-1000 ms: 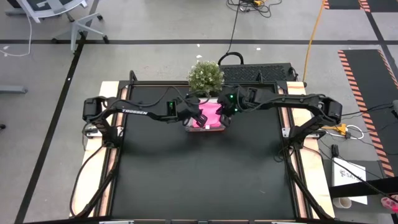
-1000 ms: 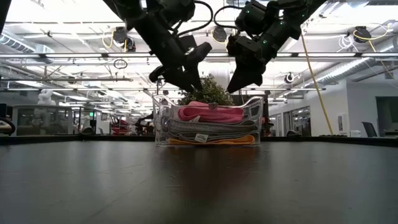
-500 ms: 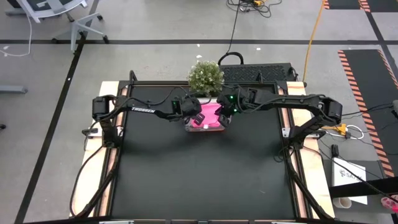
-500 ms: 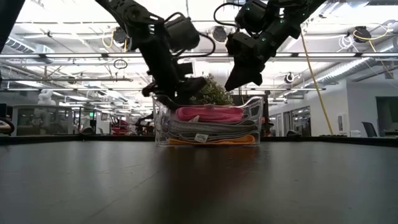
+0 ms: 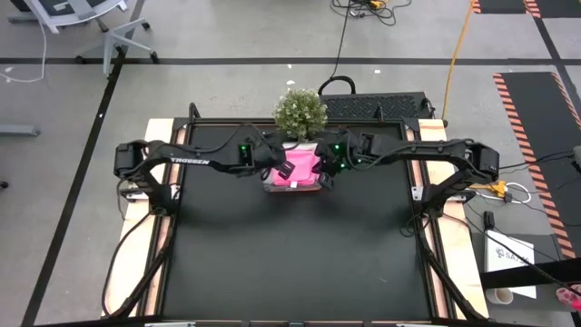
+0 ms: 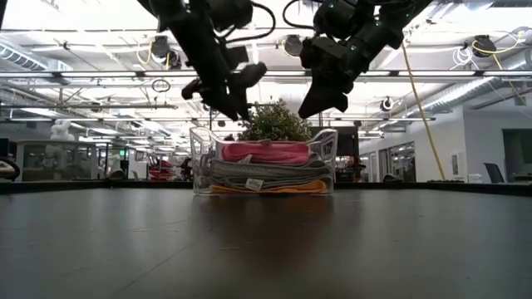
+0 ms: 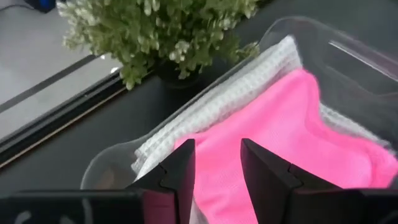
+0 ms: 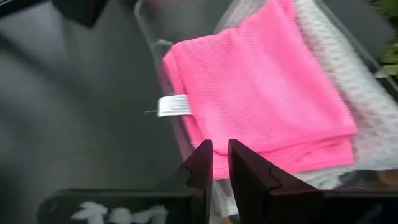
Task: Fold microfiber towels
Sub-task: Put the pink microfiber towel into the transparent bin
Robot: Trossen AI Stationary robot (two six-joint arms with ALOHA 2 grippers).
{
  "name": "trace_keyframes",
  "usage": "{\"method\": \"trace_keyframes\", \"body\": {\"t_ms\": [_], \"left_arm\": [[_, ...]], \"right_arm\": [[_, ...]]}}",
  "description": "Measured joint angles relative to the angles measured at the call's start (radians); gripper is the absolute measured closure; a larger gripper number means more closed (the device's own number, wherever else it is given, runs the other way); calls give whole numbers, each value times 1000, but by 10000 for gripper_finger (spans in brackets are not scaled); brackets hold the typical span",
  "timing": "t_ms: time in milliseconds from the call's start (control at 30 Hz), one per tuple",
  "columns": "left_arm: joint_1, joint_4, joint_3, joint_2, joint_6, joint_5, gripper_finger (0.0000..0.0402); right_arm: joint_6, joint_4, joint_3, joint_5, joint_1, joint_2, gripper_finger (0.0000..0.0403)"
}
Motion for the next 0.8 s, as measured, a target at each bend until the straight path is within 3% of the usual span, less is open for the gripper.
{"method": "trace_keyframes", "body": {"t_ms": [200, 333, 500, 600, 800], "left_arm": [[-24, -52, -2, -44, -2, -29, 270], [-54, -125, -2, -86, -5, -38, 275], [-97, -283, -3, -161, -23, -72, 342], [-114, -272, -15, -196, -19, -69, 390], [-130, -248, -18, -201, -18, -55, 389]], "right_arm": [[2, -7, 0, 36, 29, 5, 368], [-27, -46, -9, 89, 33, -16, 398], [-32, -83, -11, 154, 17, -109, 402], [-18, -9, -43, 72, 23, -148, 402], [34, 130, -89, -51, 44, -72, 403]]}}
